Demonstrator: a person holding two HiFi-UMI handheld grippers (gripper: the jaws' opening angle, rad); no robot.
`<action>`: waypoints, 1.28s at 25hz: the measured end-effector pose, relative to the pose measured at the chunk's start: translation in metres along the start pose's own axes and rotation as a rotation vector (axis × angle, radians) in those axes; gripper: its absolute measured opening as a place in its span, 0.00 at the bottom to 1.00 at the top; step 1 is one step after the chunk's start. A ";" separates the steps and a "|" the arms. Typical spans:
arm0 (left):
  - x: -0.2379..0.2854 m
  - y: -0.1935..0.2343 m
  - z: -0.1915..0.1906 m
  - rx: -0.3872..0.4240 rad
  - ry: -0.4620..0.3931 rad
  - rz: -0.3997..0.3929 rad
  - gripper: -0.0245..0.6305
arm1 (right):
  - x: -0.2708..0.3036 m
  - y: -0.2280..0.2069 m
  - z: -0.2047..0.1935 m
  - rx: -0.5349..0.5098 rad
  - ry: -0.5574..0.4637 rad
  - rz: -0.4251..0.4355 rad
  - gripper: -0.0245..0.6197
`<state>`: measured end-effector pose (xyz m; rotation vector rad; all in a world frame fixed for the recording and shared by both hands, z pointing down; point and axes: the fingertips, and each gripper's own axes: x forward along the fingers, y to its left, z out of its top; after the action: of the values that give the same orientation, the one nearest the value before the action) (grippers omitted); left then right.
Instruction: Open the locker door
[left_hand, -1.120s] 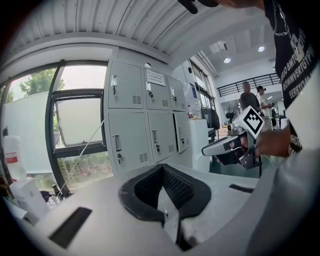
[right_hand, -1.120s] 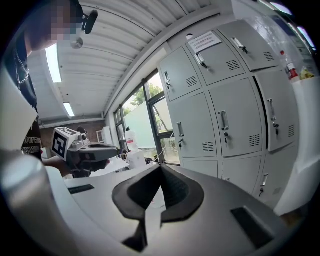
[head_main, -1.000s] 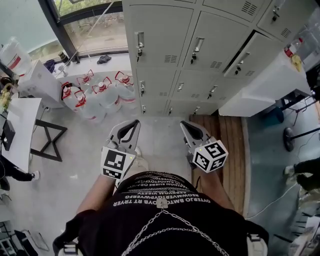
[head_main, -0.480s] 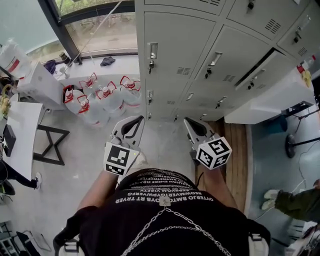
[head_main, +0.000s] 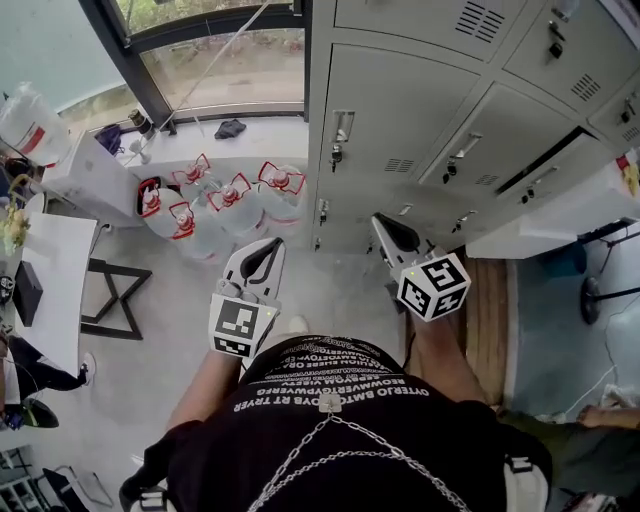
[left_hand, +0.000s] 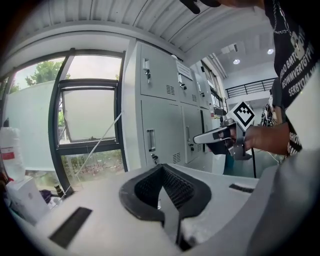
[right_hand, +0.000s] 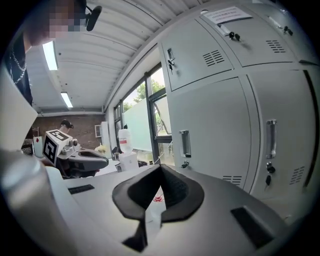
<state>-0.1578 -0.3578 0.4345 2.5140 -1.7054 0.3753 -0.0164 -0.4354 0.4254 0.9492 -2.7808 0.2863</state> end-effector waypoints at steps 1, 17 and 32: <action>0.002 0.009 0.000 -0.002 0.000 0.005 0.04 | 0.011 -0.001 0.005 -0.008 -0.006 0.001 0.03; 0.045 0.081 -0.012 -0.026 0.022 -0.032 0.04 | 0.153 -0.047 0.037 -0.111 0.024 -0.061 0.19; 0.040 0.110 -0.031 -0.052 0.053 0.015 0.04 | 0.214 -0.069 0.032 -0.099 0.077 -0.119 0.32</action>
<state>-0.2504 -0.4295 0.4671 2.4343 -1.6929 0.3890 -0.1433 -0.6214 0.4544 1.0513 -2.6304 0.1623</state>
